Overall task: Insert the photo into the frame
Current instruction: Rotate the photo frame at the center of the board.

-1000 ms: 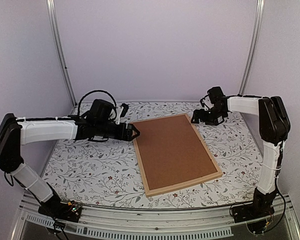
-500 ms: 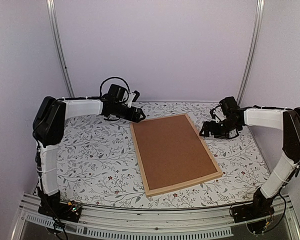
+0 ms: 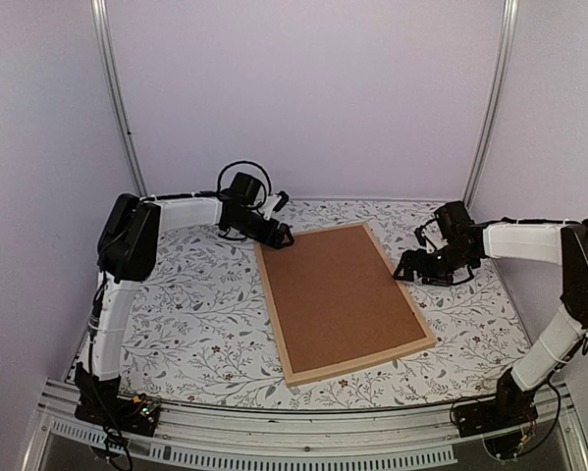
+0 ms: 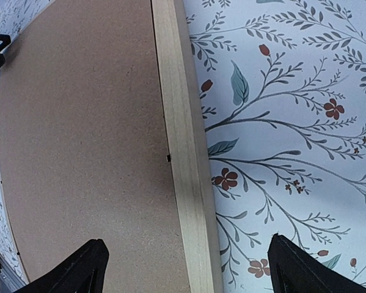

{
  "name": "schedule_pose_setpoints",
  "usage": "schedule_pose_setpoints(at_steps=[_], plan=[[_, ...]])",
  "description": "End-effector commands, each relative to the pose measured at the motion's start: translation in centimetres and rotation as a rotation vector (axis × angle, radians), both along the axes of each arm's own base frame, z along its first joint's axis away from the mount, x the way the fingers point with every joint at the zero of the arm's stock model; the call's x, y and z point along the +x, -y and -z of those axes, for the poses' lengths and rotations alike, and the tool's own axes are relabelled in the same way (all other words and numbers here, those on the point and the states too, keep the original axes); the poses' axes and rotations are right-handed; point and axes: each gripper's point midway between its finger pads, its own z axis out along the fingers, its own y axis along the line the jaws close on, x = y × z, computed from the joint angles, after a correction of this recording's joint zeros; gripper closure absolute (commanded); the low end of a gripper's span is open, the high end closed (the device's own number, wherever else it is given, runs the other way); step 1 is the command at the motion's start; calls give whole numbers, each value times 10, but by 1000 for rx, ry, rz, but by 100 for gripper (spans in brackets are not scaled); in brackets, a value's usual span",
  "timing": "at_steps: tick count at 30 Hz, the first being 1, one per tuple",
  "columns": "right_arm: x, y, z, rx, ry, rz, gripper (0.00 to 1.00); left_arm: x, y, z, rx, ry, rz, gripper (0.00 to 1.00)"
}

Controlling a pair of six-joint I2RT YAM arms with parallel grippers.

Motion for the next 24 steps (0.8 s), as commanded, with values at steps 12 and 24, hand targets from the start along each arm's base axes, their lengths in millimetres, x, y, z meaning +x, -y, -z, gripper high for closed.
schedule_pose_setpoints(at_steps=[12,24], plan=[[1,-4,-1,26,14,-1,5,-15,8,20,42,-42,73,23],[1,-5,3,22,3,-4,5,-31,6,31,72,-115,126,29]])
